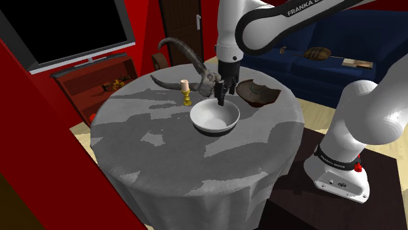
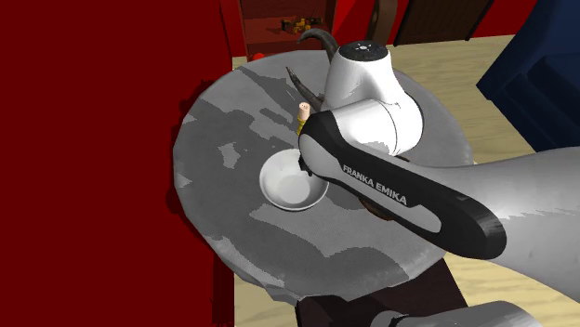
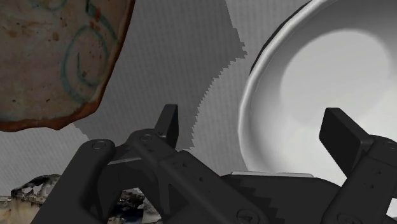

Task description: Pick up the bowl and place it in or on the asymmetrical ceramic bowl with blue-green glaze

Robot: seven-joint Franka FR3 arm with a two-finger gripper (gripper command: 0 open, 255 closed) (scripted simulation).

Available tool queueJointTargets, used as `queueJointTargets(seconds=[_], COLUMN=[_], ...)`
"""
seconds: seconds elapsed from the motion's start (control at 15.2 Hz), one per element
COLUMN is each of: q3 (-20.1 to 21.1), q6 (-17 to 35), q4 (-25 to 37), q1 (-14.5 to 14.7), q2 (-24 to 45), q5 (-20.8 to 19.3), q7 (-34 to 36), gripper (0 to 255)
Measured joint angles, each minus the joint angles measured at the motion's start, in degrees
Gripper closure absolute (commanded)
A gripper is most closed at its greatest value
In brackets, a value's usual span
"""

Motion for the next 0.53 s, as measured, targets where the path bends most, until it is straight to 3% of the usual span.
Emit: queueJointTargets(seconds=[0.07, 0.53], q3=[0.0, -0.02], q6=[0.0, -0.01], q4=[0.0, 0.03], q1=[0.0, -0.02], q2=[0.0, -0.01], q5=[0.0, -0.01], q7=[0.0, 0.0], gripper=[255, 255])
